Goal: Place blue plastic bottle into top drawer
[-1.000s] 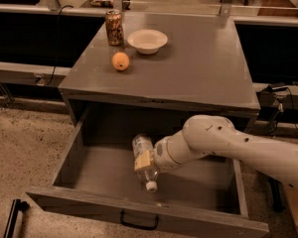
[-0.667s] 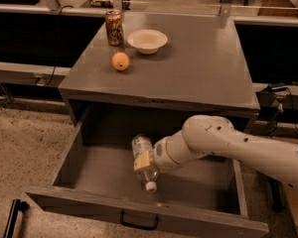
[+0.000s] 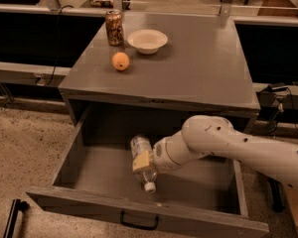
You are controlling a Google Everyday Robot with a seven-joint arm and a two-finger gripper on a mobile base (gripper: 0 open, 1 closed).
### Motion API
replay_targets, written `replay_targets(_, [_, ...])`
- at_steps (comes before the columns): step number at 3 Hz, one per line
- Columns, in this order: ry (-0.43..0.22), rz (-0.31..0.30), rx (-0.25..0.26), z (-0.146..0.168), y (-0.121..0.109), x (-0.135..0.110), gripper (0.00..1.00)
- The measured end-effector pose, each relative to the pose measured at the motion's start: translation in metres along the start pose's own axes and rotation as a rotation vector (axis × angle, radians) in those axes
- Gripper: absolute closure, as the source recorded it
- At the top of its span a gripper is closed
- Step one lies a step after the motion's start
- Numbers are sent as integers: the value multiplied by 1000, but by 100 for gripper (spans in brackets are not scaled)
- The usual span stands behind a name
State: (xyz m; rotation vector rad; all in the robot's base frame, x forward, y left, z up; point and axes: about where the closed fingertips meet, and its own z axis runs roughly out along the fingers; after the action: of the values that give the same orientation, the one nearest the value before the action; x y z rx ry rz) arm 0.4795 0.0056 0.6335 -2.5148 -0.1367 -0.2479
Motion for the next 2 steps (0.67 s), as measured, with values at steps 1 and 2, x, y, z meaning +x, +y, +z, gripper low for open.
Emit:
replay_targets(1, [-2, -1, 0, 1, 0, -1, 0])
replay_targets(2, [-28, -41, -2, -4, -32, -4, 0])
